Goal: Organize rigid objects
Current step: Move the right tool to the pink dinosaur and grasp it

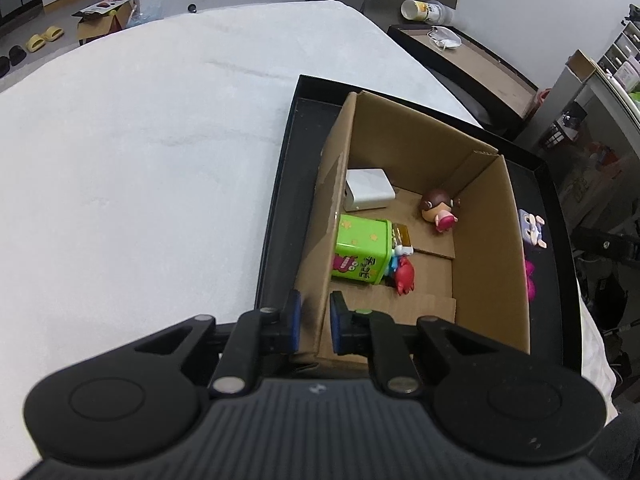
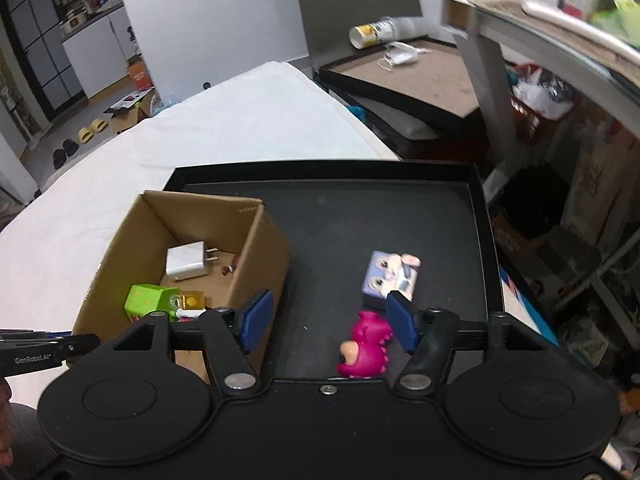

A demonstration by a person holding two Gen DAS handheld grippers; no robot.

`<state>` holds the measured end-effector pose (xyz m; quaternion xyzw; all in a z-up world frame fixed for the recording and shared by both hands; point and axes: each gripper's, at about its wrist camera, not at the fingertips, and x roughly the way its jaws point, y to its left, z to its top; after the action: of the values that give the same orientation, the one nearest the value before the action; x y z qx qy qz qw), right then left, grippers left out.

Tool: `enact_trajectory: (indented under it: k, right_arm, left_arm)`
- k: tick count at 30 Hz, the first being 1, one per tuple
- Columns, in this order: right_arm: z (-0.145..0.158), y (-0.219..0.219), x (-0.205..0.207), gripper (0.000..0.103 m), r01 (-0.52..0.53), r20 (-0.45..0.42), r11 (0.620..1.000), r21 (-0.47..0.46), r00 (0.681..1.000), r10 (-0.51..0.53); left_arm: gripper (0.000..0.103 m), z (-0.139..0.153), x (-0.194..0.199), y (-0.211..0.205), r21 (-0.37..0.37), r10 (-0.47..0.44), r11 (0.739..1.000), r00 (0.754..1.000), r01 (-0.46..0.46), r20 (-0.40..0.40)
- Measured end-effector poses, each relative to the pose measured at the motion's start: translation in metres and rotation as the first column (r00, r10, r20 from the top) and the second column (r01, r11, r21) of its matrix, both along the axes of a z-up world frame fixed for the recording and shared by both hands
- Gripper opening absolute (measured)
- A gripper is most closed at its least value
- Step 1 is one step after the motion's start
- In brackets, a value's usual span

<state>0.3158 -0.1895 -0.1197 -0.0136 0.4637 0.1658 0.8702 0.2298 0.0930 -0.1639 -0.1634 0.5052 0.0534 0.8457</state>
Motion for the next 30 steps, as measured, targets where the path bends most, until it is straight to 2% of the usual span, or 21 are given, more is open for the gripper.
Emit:
enact_trajectory:
  k: [10, 19, 25, 30]
  right_arm:
    - [-0.037, -0.027, -0.003, 0.062, 0.073, -0.084, 0.995, 0.064, 0.994, -0.068]
    - [-0.062, -0.032, -0.006, 0.062, 0.096, -0.119, 0.992, 0.087, 0.989, -0.085]
    - [-0.075, -0.026, -0.001, 0.062, 0.110, -0.123, 0.991, 0.081, 0.987, -0.099]
    - [-0.084, -0.014, 0.001, 0.062, 0.099, -0.093, 0.994, 0.034, 0.991, -0.096]
  left_arm:
    - [0.011, 0.001, 0.001, -0.006, 0.045, -0.012, 0.999, 1.000, 0.013, -0.007]
    - [0.011, 0.001, 0.002, -0.008, 0.051, -0.007, 0.999, 1.000, 0.008, -0.016]
    - [0.011, 0.000, 0.004, -0.009, 0.059, -0.008, 0.998, 1.000, 0.009, -0.029]
    - [0.011, -0.001, 0.005, -0.010, 0.064, -0.010, 0.998, 0.999, 0.012, -0.037]
